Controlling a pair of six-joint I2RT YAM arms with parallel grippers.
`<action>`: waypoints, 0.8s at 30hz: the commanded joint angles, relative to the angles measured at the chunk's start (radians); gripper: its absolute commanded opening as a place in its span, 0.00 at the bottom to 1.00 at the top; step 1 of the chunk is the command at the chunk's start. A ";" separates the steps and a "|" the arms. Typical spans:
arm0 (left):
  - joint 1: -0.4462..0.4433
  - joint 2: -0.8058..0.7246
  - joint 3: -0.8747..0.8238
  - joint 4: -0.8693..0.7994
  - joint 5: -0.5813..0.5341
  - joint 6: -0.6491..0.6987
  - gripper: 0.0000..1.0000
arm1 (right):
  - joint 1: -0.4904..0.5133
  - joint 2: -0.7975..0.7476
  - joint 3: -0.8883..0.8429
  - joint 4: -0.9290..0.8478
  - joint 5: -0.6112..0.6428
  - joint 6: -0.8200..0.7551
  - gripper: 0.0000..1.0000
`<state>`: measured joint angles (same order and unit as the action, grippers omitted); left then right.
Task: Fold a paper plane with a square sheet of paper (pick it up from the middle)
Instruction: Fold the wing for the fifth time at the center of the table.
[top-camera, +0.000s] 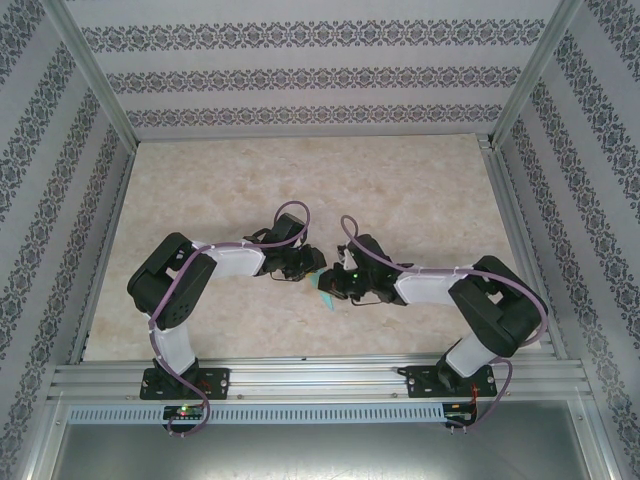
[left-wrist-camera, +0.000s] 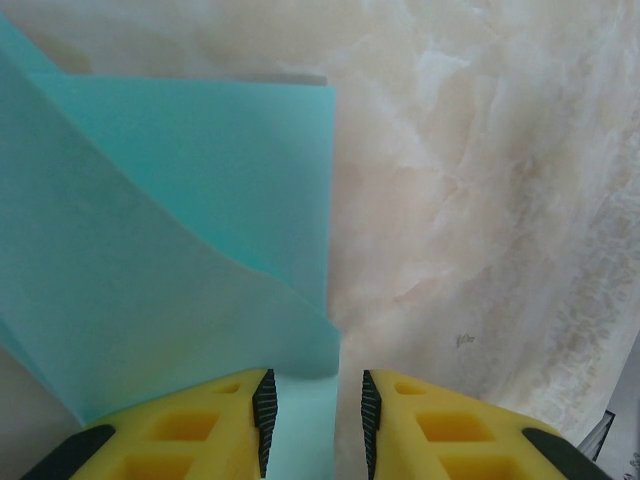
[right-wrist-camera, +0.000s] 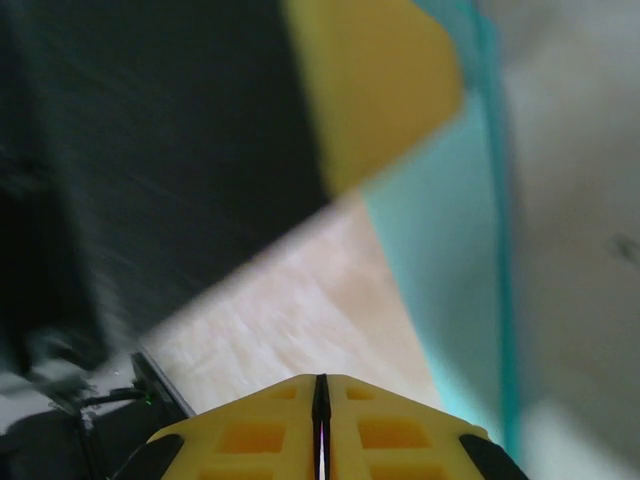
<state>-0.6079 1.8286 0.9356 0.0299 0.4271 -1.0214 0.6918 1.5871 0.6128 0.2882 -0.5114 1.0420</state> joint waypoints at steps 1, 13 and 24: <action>0.008 0.033 -0.031 -0.059 -0.031 -0.003 0.34 | 0.009 0.064 0.037 -0.012 0.042 0.008 0.11; 0.008 0.029 -0.043 -0.050 -0.035 -0.013 0.34 | 0.029 0.144 -0.079 0.039 0.013 0.018 0.11; 0.010 0.034 -0.044 -0.052 -0.038 -0.016 0.34 | 0.040 0.079 -0.098 -0.056 0.018 -0.040 0.12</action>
<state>-0.6067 1.8286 0.9287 0.0383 0.4339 -1.0252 0.7162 1.6608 0.5472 0.3668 -0.4938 1.0328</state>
